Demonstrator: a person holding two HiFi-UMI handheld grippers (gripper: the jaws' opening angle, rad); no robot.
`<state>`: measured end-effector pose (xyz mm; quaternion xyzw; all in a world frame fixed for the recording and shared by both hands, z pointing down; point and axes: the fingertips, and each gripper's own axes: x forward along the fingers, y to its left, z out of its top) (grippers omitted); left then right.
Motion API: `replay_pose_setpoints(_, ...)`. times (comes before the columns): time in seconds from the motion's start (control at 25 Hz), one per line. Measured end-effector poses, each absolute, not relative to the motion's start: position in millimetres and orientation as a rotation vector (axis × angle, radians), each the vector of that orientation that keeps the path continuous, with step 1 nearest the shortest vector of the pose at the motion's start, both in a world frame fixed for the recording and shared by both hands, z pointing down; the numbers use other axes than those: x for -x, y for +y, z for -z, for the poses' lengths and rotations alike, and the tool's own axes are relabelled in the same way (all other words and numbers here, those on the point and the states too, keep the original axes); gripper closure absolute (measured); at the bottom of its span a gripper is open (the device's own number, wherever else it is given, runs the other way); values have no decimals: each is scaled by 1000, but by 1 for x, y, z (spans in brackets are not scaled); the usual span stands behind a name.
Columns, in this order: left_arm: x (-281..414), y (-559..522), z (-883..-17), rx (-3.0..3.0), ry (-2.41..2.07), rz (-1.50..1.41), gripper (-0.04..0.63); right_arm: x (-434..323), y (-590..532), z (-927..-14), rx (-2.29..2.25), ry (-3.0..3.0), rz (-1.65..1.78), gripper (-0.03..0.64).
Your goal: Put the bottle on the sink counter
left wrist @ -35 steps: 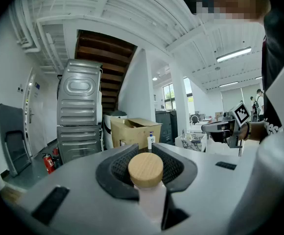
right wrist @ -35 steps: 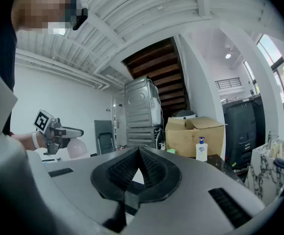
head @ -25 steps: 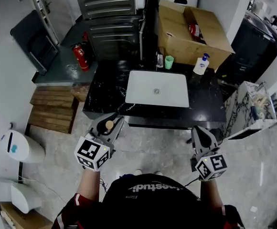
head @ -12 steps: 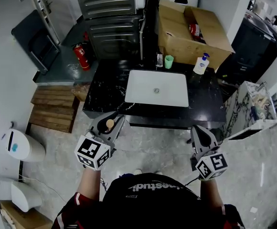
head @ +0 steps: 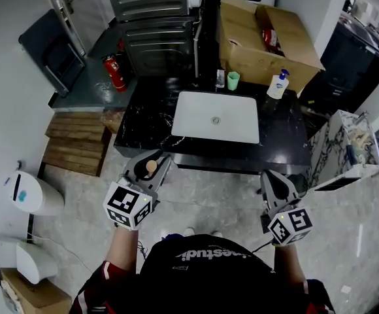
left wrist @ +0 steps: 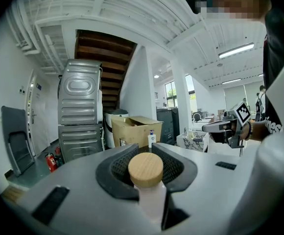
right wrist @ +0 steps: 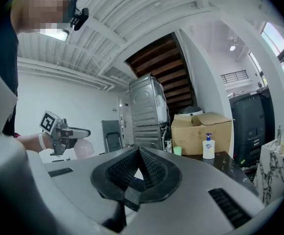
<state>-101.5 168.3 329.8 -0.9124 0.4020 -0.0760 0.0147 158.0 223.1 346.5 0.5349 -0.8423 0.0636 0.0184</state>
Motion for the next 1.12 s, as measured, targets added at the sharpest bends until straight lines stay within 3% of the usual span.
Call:
replay_pose_setpoints(0.68,71,160,-328,2783,1332,284,502,-180,213,-355,-1517,-2697,-196,578)
replay_pose_setpoints(1.12,81,63,-347,2809,1321,286,502,-153,122,-369,-1484,-2680,-199,578)
